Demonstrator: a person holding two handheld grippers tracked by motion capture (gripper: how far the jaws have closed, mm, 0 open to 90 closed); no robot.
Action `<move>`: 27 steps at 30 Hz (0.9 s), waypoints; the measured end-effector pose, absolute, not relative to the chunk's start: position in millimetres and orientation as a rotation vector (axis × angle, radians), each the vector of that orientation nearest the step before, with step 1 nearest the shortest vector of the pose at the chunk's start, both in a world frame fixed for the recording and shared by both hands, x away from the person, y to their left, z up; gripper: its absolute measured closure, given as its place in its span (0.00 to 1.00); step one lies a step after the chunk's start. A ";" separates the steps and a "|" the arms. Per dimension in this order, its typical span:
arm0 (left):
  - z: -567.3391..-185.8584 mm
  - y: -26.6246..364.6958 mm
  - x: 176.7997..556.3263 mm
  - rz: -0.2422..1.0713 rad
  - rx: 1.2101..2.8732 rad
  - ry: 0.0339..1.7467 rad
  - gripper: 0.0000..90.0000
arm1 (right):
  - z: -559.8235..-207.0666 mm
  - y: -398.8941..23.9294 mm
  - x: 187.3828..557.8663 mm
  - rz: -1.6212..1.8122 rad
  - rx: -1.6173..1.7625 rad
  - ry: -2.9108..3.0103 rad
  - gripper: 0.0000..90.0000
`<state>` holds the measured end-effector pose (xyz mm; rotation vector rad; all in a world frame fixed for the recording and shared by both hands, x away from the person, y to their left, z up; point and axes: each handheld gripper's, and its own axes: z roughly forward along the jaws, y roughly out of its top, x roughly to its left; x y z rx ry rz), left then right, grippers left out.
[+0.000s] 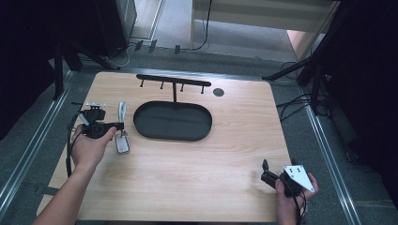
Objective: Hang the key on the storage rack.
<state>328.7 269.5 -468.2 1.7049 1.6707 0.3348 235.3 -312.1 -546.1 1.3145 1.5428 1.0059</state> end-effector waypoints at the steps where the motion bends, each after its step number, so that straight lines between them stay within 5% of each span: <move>1: -468.2 269.5 328.7 0.335 1.705 1.671 0.83 | -546.1 -312.1 235.3 1.006 1.315 1.543 0.00; 8: -456.0 271.4 318.3 0.485 1.624 1.530 0.83 | -546.1 -312.0 235.3 1.005 1.314 1.544 0.00; 27: -433.6 243.9 310.7 0.535 1.592 1.120 0.83 | -546.1 -311.5 235.3 0.999 1.310 1.544 0.00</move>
